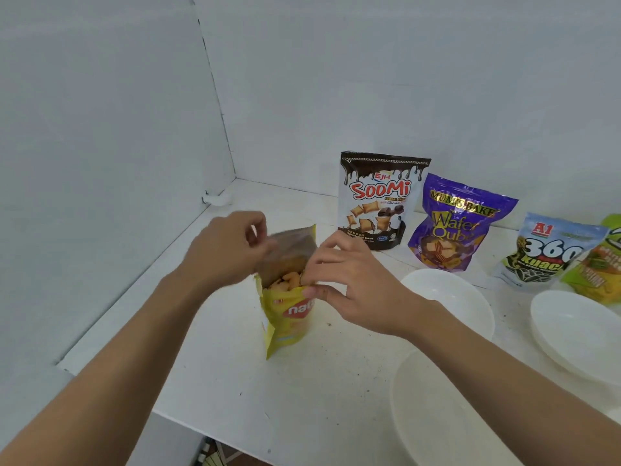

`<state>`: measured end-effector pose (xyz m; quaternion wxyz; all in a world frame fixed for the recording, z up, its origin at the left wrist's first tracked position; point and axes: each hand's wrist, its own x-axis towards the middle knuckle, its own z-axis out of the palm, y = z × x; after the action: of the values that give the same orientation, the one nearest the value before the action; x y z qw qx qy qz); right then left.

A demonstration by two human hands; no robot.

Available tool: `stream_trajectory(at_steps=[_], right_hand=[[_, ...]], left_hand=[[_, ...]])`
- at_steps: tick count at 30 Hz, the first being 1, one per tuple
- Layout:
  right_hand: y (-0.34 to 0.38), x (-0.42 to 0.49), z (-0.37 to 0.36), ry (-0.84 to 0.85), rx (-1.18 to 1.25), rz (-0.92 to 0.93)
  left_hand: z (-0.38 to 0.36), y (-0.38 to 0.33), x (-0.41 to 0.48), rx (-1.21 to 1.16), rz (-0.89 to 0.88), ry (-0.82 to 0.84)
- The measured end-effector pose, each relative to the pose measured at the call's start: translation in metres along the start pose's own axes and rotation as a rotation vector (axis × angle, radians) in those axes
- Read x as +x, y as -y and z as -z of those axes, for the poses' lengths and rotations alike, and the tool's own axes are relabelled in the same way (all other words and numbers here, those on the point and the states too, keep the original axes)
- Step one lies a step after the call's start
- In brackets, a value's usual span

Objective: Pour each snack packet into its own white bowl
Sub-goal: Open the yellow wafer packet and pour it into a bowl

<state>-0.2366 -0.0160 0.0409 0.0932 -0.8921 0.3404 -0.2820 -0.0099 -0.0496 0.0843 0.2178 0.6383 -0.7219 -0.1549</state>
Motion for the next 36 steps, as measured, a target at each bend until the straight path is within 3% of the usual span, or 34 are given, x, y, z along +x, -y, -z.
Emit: stream_trajectory(at_steps=[2,6,13,16,27,31,36], right_hand=[[-0.002,-0.002,0.001,0.023,0.025,-0.024],[-0.005,-0.003,0.005,0.005,0.011,-0.042],[-0.002,-0.005,0.000,-0.188,-0.035,-0.185],[0.006,-0.003,-0.005,-0.152,-0.025,-0.157],[0.012,-0.008,0.000,-0.104,-0.086,-0.117],[0.023,0.000,-0.002,-0.035,-0.256,-0.103],[0.025,0.009,-0.018,-0.157,-0.352,-0.011]], left_hand=[[0.008,0.008,0.010,0.020,0.027,-0.047],[0.008,0.010,0.015,-0.074,0.038,0.013],[-0.001,0.001,-0.019,-0.399,0.013,0.088],[-0.006,0.000,-0.033,-0.413,-0.011,0.099],[-0.003,0.015,-0.034,-0.358,0.030,-0.174],[-0.015,0.018,-0.036,-0.615,0.112,-0.140],[-0.047,0.028,-0.055,-0.808,0.186,-0.079]])
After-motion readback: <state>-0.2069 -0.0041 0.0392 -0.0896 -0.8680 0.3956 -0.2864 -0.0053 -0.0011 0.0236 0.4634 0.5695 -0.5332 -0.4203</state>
